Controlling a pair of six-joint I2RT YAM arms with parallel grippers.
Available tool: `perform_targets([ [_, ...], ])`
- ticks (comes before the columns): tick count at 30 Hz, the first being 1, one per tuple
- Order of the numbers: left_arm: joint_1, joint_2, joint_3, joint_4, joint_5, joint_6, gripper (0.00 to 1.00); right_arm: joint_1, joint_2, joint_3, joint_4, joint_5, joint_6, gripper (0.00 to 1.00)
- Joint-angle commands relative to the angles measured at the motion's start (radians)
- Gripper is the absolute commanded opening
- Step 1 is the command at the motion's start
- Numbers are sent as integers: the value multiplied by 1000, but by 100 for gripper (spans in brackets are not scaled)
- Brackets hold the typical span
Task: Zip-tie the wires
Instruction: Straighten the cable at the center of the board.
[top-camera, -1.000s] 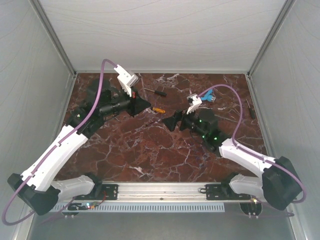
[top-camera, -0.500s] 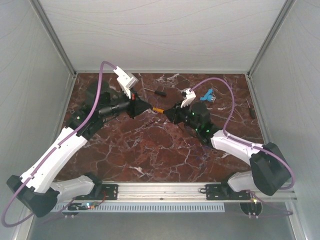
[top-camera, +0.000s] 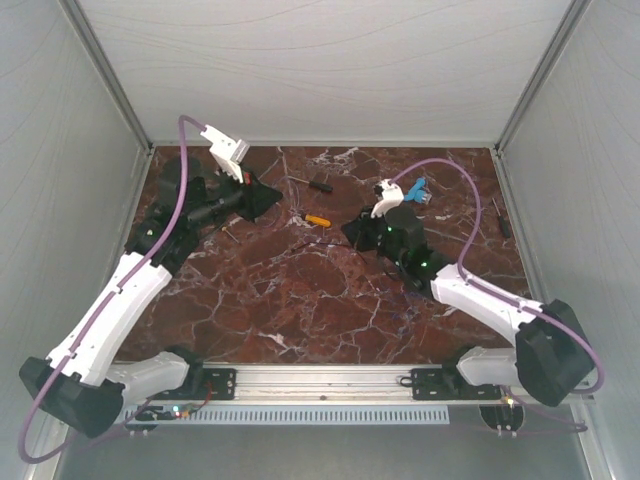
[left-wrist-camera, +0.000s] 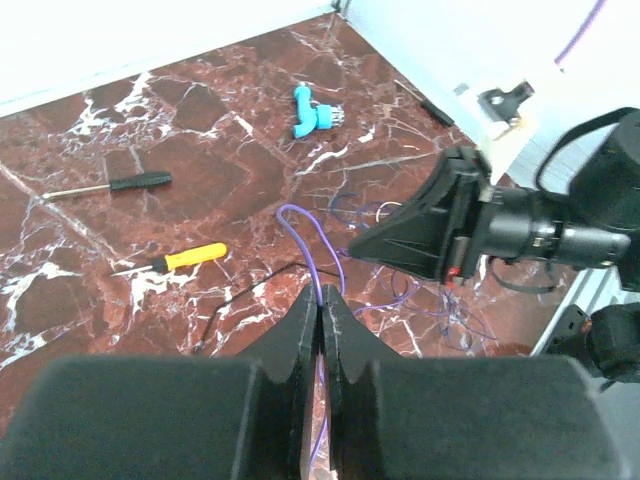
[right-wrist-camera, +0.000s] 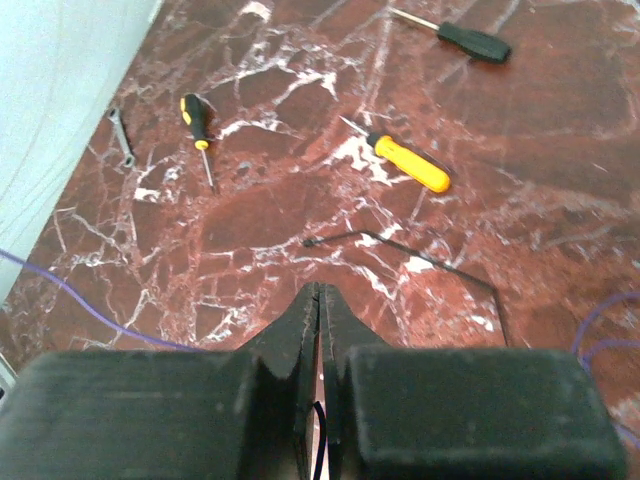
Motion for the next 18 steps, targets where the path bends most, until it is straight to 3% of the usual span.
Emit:
perform_targets([
  [1, 19, 15, -5, 60, -32, -16, 0, 1, -75, 34, -177, 77, 36, 0],
  [6, 20, 50, -9, 87, -11, -46, 0, 0, -160, 50, -382, 97, 96, 0],
  [12, 13, 196, 26, 185, 167, -202, 0, 0, -318, 1, -663, 285, 308, 0],
  [18, -75, 400, 158, 184, 141, -240, 0, -11, -444, -11, -924, 430, 481, 0],
])
